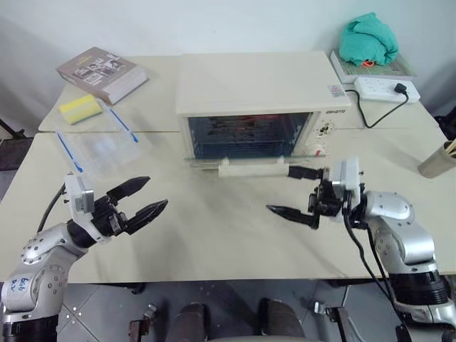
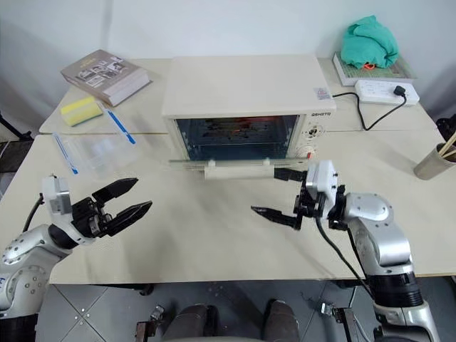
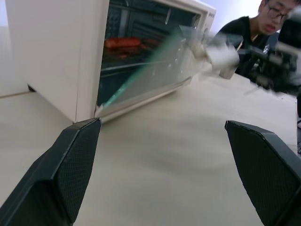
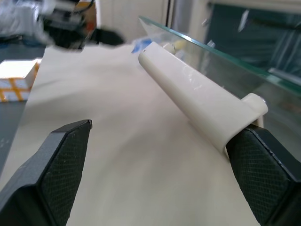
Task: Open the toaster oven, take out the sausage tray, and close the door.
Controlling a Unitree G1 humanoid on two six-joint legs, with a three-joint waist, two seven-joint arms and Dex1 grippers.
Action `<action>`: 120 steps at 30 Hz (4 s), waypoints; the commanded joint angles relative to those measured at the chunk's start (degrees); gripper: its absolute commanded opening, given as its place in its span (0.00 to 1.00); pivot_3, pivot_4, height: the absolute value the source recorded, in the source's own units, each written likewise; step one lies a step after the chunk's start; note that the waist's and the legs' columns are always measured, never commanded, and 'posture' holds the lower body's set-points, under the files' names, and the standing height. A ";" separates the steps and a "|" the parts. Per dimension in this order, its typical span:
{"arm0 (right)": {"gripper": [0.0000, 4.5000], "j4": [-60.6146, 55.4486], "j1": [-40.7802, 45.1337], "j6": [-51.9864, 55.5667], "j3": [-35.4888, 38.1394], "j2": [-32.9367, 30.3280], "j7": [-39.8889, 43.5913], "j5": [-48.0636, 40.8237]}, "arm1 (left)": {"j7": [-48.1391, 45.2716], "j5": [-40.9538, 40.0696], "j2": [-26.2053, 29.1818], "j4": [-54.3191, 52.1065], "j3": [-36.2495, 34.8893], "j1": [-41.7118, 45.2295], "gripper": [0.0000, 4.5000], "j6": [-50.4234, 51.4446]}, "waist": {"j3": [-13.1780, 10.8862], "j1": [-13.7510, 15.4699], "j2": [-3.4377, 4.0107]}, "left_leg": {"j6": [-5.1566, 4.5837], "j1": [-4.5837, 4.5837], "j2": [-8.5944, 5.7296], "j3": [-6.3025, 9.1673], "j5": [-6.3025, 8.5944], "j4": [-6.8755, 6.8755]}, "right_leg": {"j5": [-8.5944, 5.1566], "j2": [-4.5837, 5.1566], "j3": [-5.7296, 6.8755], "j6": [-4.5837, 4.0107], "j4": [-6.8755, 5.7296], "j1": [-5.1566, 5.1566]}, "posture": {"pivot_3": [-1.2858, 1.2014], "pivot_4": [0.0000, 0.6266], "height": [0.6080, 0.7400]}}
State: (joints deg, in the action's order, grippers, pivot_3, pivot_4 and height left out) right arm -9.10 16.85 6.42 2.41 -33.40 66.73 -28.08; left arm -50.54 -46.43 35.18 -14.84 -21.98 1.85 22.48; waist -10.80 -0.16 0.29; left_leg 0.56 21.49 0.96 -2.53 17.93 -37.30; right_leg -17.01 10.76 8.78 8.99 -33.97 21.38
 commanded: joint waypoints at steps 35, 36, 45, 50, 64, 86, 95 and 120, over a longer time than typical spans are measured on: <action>1.00 2.99 -28.96 -26.96 17.58 -7.30 -10.04 13.08 | -8.65 23.42 -8.65 24.85 22.08 23.58 0.01 -15.49 | -0.03 1.51 -0.16 | -0.04 0.02 -0.01 -0.20 0.01 -0.46 | 0.02 -0.05 -0.20 -0.02 0.00 -0.12 | 0.52 0.24 1.00; 1.00 3.06 -28.82 -27.16 18.06 -7.64 -10.74 13.47 | -8.55 24.27 -8.75 25.63 22.27 23.48 0.01 -16.75 | -0.03 1.38 -0.17 | -0.06 -0.01 0.01 -0.28 0.01 -0.53 | 0.07 -0.05 -0.28 -0.10 -0.01 -0.12 | 0.52 0.24 1.00; 1.00 -1.51 -8.59 -22.72 7.39 -3.69 -24.92 28.77 | -6.45 29.68 -10.01 32.31 21.33 21.87 0.04 -30.51 | -0.04 0.92 -0.18 | -0.07 -0.19 0.19 -0.63 0.01 -0.68 | 0.21 -0.20 -0.67 -0.25 -0.22 0.00 | 0.52 0.24 1.00; 1.00 -1.58 4.25 -21.06 -4.26 3.08 -28.09 35.59 | -7.17 22.89 -9.78 25.02 16.18 16.81 0.31 -30.06 | -0.03 0.10 -0.25 | -0.10 -0.16 0.20 -0.84 0.03 -0.70 | 0.24 -0.22 -0.86 -0.21 -0.26 0.15 | 0.52 0.24 1.00; 1.00 19.46 24.04 -14.90 -20.47 12.45 -53.18 69.63 | 5.01 12.08 -6.70 1.93 0.13 -3.62 1.00 -19.29 | -0.04 -0.43 -0.29 | -0.11 -0.15 0.27 -0.80 0.09 -0.71 | 0.24 -0.24 -0.98 -0.21 -0.46 0.26 | 0.52 0.24 1.00; 0.00 29.50 32.81 -6.45 -27.11 16.98 -60.33 76.70 | 7.24 12.66 -7.68 -0.27 3.27 -2.42 1.00 -17.33 | -0.01 -1.77 -0.34 | -0.07 -0.04 0.31 -0.83 0.11 -0.62 | 0.24 -0.29 -1.01 -0.21 -0.55 0.52 | 0.52 0.24 1.00; 0.00 22.96 32.56 -8.18 -26.73 16.53 -54.64 74.13 | 6.53 12.86 -7.93 1.63 4.48 -0.41 1.00 -17.38 | -0.01 -2.20 -0.35 | -0.04 0.60 0.40 -1.04 0.11 -0.66 | 0.24 -0.36 -1.16 -0.22 -0.79 1.33 | 0.52 0.24 1.00; 0.00 -8.12 3.58 -9.89 -20.75 4.06 -42.62 70.87 | 3.82 10.90 -4.90 3.01 3.67 0.21 1.00 -13.60 | 0.13 -0.45 -0.59 | -0.05 0.65 0.40 -1.03 0.14 -0.79 | 0.25 -0.37 -1.15 -0.22 -0.72 1.27 | 0.52 0.24 1.00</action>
State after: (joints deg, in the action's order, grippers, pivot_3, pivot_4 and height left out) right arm -14.51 22.43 -2.26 -19.23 -28.50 23.84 43.96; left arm -45.99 -34.19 29.54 -10.54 -17.33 2.04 8.58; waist -10.68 -0.61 -0.30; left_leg 0.51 22.13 1.36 -3.55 18.07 -38.09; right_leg -16.76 10.39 7.63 8.77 -34.69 22.65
